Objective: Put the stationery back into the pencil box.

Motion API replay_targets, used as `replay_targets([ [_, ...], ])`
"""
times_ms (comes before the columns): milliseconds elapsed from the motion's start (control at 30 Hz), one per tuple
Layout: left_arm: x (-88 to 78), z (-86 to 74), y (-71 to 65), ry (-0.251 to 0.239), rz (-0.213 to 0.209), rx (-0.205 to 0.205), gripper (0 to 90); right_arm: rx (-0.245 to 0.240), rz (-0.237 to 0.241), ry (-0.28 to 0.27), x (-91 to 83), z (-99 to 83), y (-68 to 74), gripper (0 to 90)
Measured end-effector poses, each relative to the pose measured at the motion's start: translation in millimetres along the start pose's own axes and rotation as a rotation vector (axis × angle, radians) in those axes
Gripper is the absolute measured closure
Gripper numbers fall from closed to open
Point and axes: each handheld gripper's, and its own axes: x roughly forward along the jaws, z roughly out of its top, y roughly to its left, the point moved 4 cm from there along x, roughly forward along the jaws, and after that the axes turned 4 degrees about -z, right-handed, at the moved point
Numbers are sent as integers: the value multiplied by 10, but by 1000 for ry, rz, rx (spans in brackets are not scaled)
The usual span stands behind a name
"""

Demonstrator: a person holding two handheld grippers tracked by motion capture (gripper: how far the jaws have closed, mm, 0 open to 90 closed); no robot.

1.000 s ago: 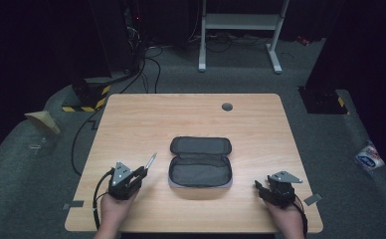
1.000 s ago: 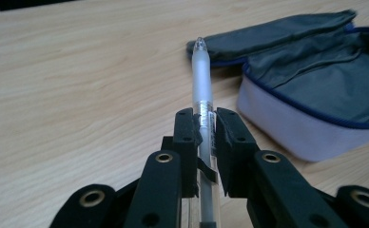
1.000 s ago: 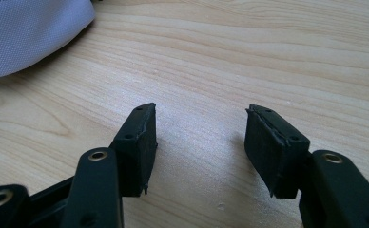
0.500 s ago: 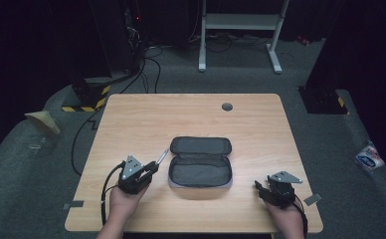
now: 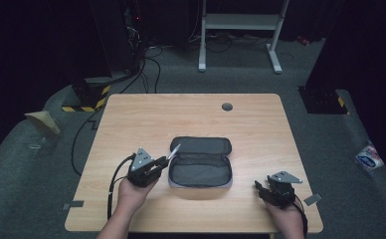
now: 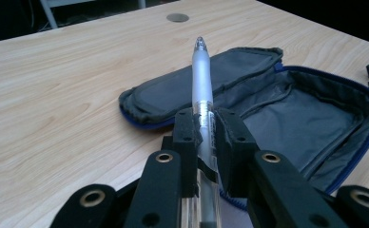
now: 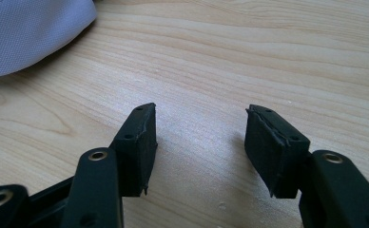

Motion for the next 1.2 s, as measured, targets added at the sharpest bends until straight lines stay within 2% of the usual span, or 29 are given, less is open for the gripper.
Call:
replay_targets([
  [233,107,90,-81,2,-23,24,790,0,0,0,0,0,0,439],
  [300,164,127,-132,12,-32,51,791,0,0,0,0,0,0,439],
  [467,239,183,-201,9,-64,59,791,0,-1,0,-1,-1,1,440],
  [633,338,244,-258,30,-92,81,791,-2,0,-1,-1,-1,0,440],
  [967,484,282,-366,35,-144,84,791,0,-1,0,-2,-1,2,440],
  [1200,582,284,-448,49,-169,103,791,-4,-1,-1,-1,-1,0,442],
])
